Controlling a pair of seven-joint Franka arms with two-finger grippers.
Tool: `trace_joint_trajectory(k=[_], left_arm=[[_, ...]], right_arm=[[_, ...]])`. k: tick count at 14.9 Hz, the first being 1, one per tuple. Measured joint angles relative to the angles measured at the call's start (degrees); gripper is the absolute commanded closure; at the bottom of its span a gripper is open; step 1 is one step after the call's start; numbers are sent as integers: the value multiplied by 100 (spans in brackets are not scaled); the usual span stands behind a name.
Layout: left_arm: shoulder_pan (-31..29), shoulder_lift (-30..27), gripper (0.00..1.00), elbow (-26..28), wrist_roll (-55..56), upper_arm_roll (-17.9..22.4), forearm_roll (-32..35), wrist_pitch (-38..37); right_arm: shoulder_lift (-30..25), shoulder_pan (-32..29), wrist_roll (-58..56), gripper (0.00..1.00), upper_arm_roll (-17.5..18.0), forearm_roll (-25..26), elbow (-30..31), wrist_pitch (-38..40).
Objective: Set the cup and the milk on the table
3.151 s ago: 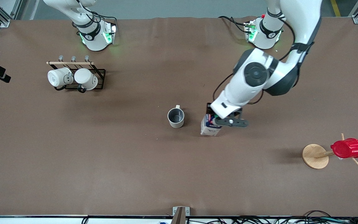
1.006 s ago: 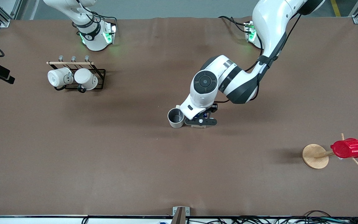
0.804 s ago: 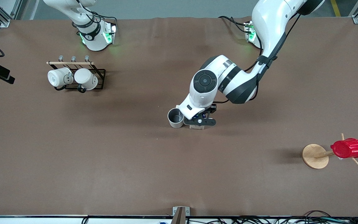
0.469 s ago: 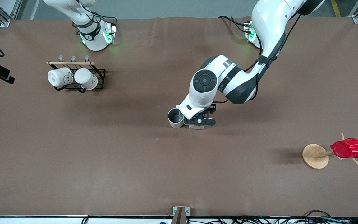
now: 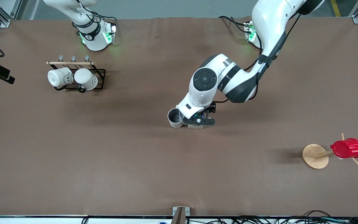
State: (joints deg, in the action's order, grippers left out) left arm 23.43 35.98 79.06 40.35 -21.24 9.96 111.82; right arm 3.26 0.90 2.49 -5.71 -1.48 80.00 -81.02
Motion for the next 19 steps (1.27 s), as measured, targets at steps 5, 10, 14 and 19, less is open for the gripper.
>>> trace_joint_trajectory(k=[5, 10, 14, 19], left_arm=[[-364, -696, 0, -62, 2, 20, 2, -243], [-1180, -1330, 0, 14, -413, 21, 2, -731], [-1582, -1771, 0, 343, -849, 15, -211, -744], [-2351, -2405, 0, 573, -1929, 68, -555, -940]], right_arm=[[0, 0, 0, 0, 1, 0, 0, 0], [0, 0, 0, 0, 2, 0, 0, 0], [0, 0, 0, 0, 2, 0, 0, -1], [0, 0, 0, 0, 3, 0, 0, -1]])
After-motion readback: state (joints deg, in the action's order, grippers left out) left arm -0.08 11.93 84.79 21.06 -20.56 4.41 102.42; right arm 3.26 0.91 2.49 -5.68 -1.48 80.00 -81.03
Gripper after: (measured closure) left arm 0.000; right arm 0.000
